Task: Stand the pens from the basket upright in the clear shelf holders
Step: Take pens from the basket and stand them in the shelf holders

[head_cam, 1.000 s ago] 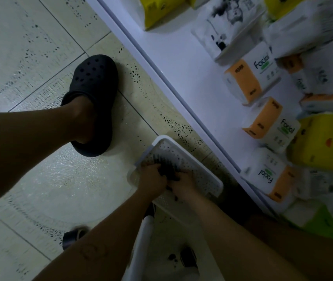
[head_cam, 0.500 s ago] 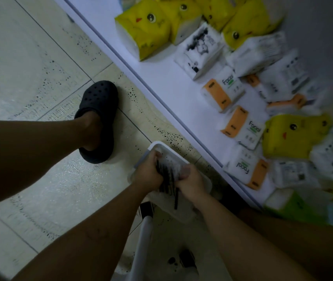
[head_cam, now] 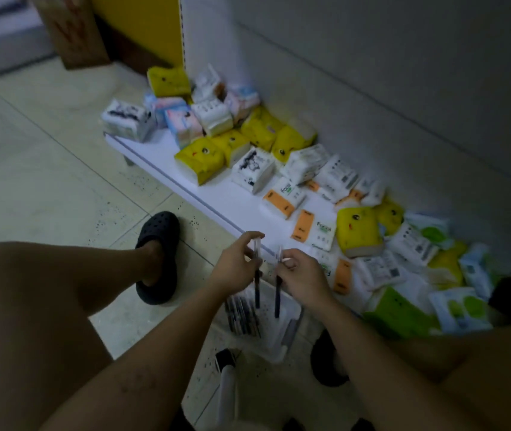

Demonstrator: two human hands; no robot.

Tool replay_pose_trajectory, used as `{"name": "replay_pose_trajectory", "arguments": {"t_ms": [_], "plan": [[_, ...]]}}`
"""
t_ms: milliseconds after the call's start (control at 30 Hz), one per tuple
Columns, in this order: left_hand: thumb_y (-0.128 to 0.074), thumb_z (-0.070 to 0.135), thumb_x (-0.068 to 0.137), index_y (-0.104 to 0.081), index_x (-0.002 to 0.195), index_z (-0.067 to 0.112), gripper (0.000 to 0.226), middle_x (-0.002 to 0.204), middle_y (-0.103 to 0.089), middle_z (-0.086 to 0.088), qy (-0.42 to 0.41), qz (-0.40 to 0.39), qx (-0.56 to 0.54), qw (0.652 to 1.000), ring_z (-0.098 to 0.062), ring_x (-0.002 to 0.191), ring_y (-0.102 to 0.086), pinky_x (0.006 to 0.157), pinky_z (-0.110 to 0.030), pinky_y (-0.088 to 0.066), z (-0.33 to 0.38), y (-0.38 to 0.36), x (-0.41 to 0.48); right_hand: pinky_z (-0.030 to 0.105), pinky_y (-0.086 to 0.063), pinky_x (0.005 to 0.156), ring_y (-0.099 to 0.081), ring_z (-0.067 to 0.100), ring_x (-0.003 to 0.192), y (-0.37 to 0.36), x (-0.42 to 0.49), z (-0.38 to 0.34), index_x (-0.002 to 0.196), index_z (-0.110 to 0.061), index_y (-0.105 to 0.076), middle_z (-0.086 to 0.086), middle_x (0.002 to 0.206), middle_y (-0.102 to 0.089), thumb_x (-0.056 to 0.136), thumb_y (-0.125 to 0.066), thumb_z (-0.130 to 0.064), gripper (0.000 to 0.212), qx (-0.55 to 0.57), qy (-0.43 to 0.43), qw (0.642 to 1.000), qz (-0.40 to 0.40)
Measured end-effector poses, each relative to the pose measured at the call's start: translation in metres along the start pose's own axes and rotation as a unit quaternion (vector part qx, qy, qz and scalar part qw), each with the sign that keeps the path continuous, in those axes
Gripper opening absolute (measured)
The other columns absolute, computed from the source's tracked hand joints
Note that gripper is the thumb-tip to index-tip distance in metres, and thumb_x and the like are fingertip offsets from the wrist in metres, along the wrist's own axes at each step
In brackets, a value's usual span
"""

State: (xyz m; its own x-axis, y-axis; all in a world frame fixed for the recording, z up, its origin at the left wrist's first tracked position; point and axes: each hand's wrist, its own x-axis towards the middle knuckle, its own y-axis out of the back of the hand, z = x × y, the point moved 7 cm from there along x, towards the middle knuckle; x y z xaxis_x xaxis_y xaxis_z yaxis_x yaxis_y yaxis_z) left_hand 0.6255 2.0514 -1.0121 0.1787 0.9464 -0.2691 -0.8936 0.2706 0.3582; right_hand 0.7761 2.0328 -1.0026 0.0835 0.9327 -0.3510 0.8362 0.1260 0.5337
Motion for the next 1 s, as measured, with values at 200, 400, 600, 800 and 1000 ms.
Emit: {"name": "replay_pose_trajectory", "arguments": {"t_ms": [200, 400, 600, 800, 1000], "plan": [[-0.054, 0.011, 0.097, -0.047, 0.133, 0.038, 0.045, 0.095, -0.059, 0.002, -0.098, 0.023, -0.016, 0.995, -0.017, 0.076, -0.070, 0.067, -0.045, -0.056, 0.086, 0.026, -0.018, 0.048, -0.054, 0.078, -0.063, 0.023, 0.083, 0.055, -0.031, -0.051, 0.110, -0.015, -0.060, -0.002, 0.090, -0.059, 0.092, -0.064, -0.012, 0.019, 0.044, 0.080, 0.995, 0.050], [-0.066, 0.010, 0.090, -0.052, 0.131, 0.038, 0.052, 0.088, -0.057, 0.000, -0.219, 0.021, -0.008, 0.975, -0.015, 0.078, -0.063, 0.068, -0.031, -0.051, 0.187, 0.045, -0.037, 0.022, -0.051, 0.058, -0.067, 0.011, 0.068, 0.124, -0.075, -0.121, 0.119, -0.052, -0.054, -0.013, 0.087, -0.059, 0.092, -0.063, -0.009, 0.051, 0.049, 0.228, 0.967, 0.097], [-0.071, 0.006, 0.083, -0.054, 0.111, 0.046, 0.051, 0.093, -0.059, 0.008, -0.356, 0.039, 0.006, 0.933, -0.011, 0.071, -0.065, 0.067, -0.027, -0.053, 0.298, 0.060, -0.068, 0.018, -0.043, 0.055, -0.064, 0.009, 0.056, 0.207, -0.128, -0.185, 0.109, -0.065, -0.051, -0.009, 0.079, -0.065, 0.087, -0.069, -0.015, 0.057, 0.031, 0.332, 0.921, 0.201], [-0.073, 0.010, 0.084, -0.057, 0.116, 0.041, 0.047, 0.091, -0.059, 0.011, -0.475, 0.028, 0.010, 0.879, -0.013, 0.075, -0.065, 0.065, -0.023, -0.054, 0.414, 0.054, -0.108, 0.022, -0.048, 0.054, -0.065, 0.007, 0.059, 0.291, -0.185, -0.233, 0.118, -0.055, -0.053, -0.014, 0.084, -0.066, 0.090, -0.067, -0.021, 0.047, 0.024, 0.409, 0.867, 0.282], [-0.063, 0.009, 0.091, -0.053, 0.121, 0.041, 0.045, 0.097, -0.058, 0.006, -0.540, 0.000, 0.038, 0.841, -0.009, 0.080, -0.065, 0.064, -0.028, -0.057, 0.497, 0.024, -0.129, 0.030, -0.059, 0.068, -0.068, 0.006, 0.077, 0.366, -0.231, -0.263, 0.113, -0.050, -0.059, -0.019, 0.092, -0.061, 0.087, -0.069, -0.016, 0.044, 0.029, 0.451, 0.820, 0.350]]}}
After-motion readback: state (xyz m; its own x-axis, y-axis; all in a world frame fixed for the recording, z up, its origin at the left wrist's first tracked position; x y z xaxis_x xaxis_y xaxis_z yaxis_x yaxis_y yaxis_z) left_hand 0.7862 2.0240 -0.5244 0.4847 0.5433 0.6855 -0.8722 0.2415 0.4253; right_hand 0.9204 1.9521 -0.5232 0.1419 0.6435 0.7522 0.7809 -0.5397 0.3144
